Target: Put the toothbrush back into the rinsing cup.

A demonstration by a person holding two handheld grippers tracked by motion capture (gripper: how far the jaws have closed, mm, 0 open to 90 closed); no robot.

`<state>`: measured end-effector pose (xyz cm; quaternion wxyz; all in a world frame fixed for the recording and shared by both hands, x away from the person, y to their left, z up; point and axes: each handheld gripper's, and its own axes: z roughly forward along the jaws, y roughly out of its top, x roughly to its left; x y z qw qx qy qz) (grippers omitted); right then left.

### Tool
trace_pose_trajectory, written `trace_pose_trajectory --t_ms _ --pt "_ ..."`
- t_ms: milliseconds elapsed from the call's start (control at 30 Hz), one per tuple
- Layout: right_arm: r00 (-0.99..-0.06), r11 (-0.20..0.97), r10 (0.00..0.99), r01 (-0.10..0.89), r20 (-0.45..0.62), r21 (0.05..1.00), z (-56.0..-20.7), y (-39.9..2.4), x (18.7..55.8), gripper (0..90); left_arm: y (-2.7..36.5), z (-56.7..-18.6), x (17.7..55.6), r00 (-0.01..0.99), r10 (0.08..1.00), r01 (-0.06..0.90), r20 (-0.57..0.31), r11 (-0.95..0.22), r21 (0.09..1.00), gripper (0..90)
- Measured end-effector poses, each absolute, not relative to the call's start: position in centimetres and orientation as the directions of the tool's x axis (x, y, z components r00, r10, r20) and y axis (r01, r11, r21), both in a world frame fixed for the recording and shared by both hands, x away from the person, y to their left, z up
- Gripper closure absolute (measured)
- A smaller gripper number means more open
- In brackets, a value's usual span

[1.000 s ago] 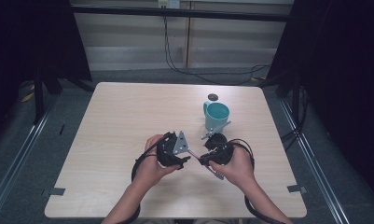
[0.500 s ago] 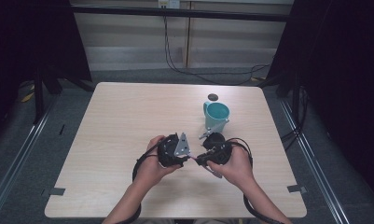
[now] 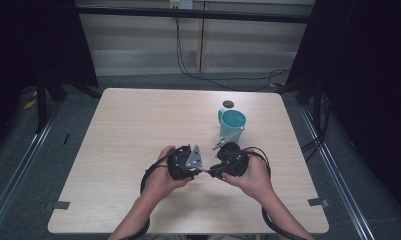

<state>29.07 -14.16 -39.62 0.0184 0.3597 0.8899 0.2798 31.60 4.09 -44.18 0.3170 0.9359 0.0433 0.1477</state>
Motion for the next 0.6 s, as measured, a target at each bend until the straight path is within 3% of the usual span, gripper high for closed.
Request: trace_pose_trajectory --t_ms 200,267,300,367,600 --pt "-0.776 0.599 0.616 0.571 0.132 0.562 -39.3 -14.3 29.1 79.2 4.1 -44.5 31.3 0.972 0.135 -0.004 0.192 -0.808 0.589 73.9" --pt "-0.791 0.597 0.604 0.53 0.097 0.602 -39.0 -14.5 29.3 59.6 3.9 -44.6 31.1 0.985 0.108 0.008 0.137 -0.814 0.581 78.4" --pt "-0.791 0.597 0.604 0.53 0.097 0.602 -39.0 -14.5 29.3 59.6 3.9 -44.6 31.1 0.985 0.108 0.008 0.137 -0.814 0.581 79.5" --pt "-0.789 0.592 0.613 0.5 0.05 0.632 -38.8 -14.6 29.4 48.8 3.8 -44.7 31.2 0.986 0.13 0.044 0.106 -0.807 0.589 81.1" --pt "-0.745 0.478 0.659 0.516 0.098 0.71 -37.9 -16.1 29.9 41.0 4.7 -44.4 31.7 0.982 0.187 0.132 0.035 -0.801 0.585 81.5"
